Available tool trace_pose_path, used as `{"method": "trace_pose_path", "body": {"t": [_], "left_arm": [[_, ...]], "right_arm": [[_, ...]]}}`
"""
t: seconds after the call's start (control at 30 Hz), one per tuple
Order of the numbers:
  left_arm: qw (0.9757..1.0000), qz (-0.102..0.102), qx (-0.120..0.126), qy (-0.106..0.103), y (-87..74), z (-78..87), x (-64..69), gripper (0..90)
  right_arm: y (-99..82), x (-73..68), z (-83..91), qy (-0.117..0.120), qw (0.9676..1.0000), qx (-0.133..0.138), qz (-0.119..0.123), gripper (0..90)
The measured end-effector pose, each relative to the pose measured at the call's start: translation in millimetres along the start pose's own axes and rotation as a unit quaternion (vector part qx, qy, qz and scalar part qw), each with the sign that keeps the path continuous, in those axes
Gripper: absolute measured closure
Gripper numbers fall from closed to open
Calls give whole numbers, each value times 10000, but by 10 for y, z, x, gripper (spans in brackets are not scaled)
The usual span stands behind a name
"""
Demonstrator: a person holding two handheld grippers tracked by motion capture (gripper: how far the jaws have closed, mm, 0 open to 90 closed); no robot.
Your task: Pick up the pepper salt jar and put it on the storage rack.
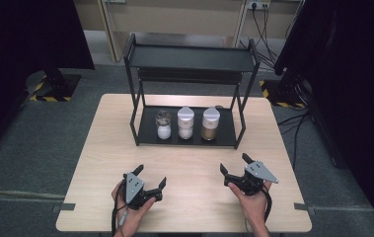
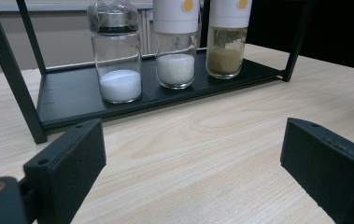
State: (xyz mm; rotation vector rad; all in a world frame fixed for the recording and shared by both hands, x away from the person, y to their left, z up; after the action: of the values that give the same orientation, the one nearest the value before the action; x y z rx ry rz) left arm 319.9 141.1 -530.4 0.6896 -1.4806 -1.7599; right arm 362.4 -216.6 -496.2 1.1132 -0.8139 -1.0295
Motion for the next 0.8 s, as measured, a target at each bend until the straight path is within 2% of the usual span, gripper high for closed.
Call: {"method": "trace_pose_path", "body": {"t": [0.8], "left_arm": [[10000, 16, 11, 10, 0, 2, -3, 61]], "right_arm": [[-97, 96, 179, -84, 10000, -15, 26, 55]]}}
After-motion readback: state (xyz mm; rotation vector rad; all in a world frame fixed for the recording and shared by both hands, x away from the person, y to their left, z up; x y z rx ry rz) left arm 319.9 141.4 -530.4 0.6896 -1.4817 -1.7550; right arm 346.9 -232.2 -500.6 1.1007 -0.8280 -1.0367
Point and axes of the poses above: each handheld gripper's, and its own axes: z roughly backward along the jaws, y roughly out of its top, x roughly to its right, the point moved 1 cm from there along -z, roughly forward along the jaws, and after that the axes turned 9 degrees about -y, right-handed, at the moved point
